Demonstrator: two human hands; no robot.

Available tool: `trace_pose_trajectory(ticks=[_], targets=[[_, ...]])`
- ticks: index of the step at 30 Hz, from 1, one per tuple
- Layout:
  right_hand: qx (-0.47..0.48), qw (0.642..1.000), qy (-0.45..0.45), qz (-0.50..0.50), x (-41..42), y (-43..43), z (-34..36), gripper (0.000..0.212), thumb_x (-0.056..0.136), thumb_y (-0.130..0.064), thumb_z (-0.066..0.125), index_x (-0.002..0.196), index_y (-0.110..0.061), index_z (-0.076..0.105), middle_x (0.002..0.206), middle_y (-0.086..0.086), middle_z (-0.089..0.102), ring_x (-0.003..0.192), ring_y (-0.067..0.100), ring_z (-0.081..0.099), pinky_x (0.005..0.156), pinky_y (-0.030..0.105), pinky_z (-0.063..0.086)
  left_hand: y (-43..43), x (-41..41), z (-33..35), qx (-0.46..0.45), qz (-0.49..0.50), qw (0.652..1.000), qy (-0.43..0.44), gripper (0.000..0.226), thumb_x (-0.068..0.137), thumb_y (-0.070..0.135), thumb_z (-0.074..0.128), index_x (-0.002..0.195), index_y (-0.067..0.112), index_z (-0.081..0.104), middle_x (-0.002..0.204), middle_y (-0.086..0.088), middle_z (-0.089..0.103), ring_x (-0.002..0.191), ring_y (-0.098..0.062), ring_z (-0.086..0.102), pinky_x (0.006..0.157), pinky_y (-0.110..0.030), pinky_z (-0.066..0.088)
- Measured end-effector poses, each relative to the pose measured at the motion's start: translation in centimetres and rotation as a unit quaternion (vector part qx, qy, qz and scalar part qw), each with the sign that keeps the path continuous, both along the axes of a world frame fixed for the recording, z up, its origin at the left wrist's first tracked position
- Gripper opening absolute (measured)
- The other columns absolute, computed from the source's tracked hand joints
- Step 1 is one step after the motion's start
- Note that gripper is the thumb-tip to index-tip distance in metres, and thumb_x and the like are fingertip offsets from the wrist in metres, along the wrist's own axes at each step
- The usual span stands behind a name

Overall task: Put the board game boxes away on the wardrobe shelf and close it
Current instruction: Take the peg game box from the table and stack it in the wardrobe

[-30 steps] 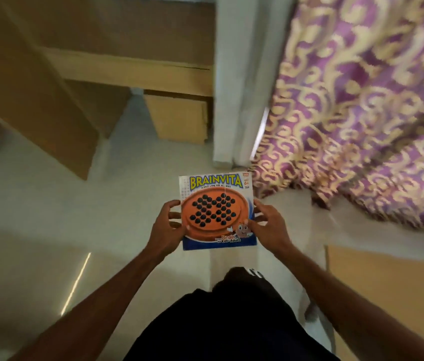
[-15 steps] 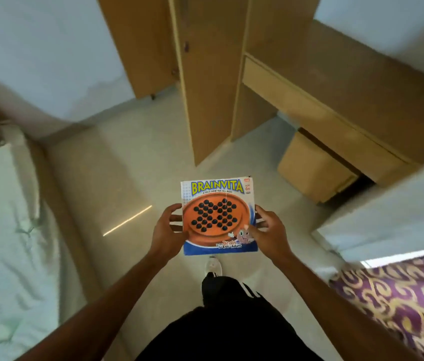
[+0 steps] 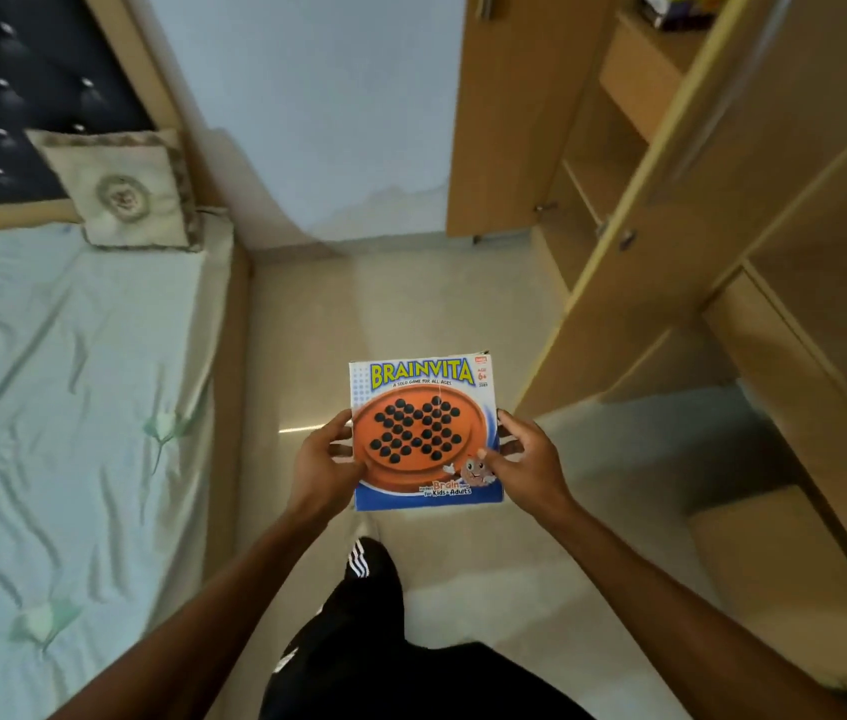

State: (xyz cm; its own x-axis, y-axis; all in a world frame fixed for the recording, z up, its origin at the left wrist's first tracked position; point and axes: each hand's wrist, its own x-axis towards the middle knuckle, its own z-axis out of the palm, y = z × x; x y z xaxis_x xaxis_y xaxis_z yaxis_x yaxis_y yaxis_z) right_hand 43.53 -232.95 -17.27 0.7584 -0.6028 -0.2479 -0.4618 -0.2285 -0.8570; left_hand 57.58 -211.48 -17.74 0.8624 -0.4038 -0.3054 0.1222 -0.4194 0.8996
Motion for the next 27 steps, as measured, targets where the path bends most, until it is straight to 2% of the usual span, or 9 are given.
trace_pose_trajectory(ticks=[3, 5, 9, 14, 21, 24, 27], targets=[[-0.005, 1.000, -0.003, 0.018, 7.4, -2.2, -0.1, 0.055, 0.082, -0.024, 0.074, 0.132, -0.016, 0.053, 0.113, 0.003, 0.057, 0.093, 0.016, 0.065, 0.067, 0.030, 0.060, -1.6, 6.8, -0.1, -0.006, 0.010, 1.000, 0.007, 0.064, 0.077, -0.001, 0.066, 0.134, 0.025, 0.057, 0.110, -0.001, 0.069, 0.088, -0.019, 0.069, 0.054, -0.030, 0.059], [-0.015, 1.000, -0.004, 0.021, 12.3, -3.5, -0.2, 0.056, 0.082, -0.025, 0.074, 0.133, -0.016, 0.052, 0.113, 0.003, 0.057, 0.093, 0.016, 0.065, 0.067, 0.028, 0.060, -2.9, 11.5, 0.3, -0.008, 0.016, 1.000, 0.008, 0.066, 0.077, -0.003, 0.066, 0.136, 0.023, 0.055, 0.113, -0.003, 0.068, 0.088, -0.018, 0.069, 0.053, -0.028, 0.058], [-0.014, 1.000, -0.007, 0.004, 21.4, -6.4, 0.1, 0.054, 0.082, -0.026, 0.073, 0.131, -0.017, 0.053, 0.115, 0.004, 0.057, 0.093, 0.016, 0.065, 0.064, 0.022, 0.056, -6.2, 21.1, 1.3, -0.002, 0.007, 1.000, 0.003, 0.063, 0.079, 0.003, 0.069, 0.136, 0.026, 0.055, 0.117, 0.000, 0.064, 0.094, -0.023, 0.068, 0.061, -0.044, 0.063], [0.014, 0.999, -0.016, -0.042, 30.2, -10.5, 0.2, 0.060, 0.081, -0.025, 0.075, 0.134, -0.018, 0.051, 0.114, 0.003, 0.056, 0.097, 0.020, 0.065, 0.065, 0.027, 0.059, -11.4, 31.3, 1.9, 0.013, -0.011, 1.000, -0.010, 0.062, 0.081, 0.006, 0.071, 0.137, 0.024, 0.054, 0.117, -0.001, 0.063, 0.095, -0.024, 0.066, 0.066, -0.050, 0.062], [0.034, 0.994, -0.028, -0.100, 41.8, -21.5, -0.9, 0.060, 0.080, -0.022, 0.076, 0.135, -0.019, 0.050, 0.114, 0.003, 0.055, 0.099, 0.019, 0.065, 0.066, 0.033, 0.061, -23.5, 44.3, 1.1, -0.005, -0.045, 0.999, 0.015, 0.069, 0.077, -0.001, 0.071, 0.139, 0.022, 0.052, 0.118, -0.003, 0.065, 0.098, -0.022, 0.065, 0.066, -0.047, 0.062], [0.029, 0.993, -0.021, -0.113, 46.2, -26.7, -0.7, 0.060, 0.080, -0.024, 0.076, 0.134, -0.020, 0.051, 0.114, 0.003, 0.055, 0.098, 0.019, 0.065, 0.062, 0.028, 0.059, -29.2, 48.7, 1.4, -0.014, -0.061, 0.998, 0.022, 0.065, 0.077, -0.006, 0.069, 0.131, 0.027, 0.058, 0.111, -0.004, 0.067, 0.095, -0.026, 0.067, 0.069, -0.048, 0.062], [0.004, 0.991, -0.036, -0.128, 49.9, -32.0, -0.5, 0.058, 0.080, -0.024, 0.076, 0.133, -0.020, 0.053, 0.113, 0.004, 0.054, 0.097, 0.019, 0.066, 0.057, 0.019, 0.054, -35.3, 52.8, 2.3, -0.027, -0.088, 0.995, 0.029, 0.064, 0.078, -0.006, 0.069, 0.120, 0.041, 0.060, 0.105, 0.000, 0.068, 0.095, -0.026, 0.067, 0.072, -0.050, 0.061]])
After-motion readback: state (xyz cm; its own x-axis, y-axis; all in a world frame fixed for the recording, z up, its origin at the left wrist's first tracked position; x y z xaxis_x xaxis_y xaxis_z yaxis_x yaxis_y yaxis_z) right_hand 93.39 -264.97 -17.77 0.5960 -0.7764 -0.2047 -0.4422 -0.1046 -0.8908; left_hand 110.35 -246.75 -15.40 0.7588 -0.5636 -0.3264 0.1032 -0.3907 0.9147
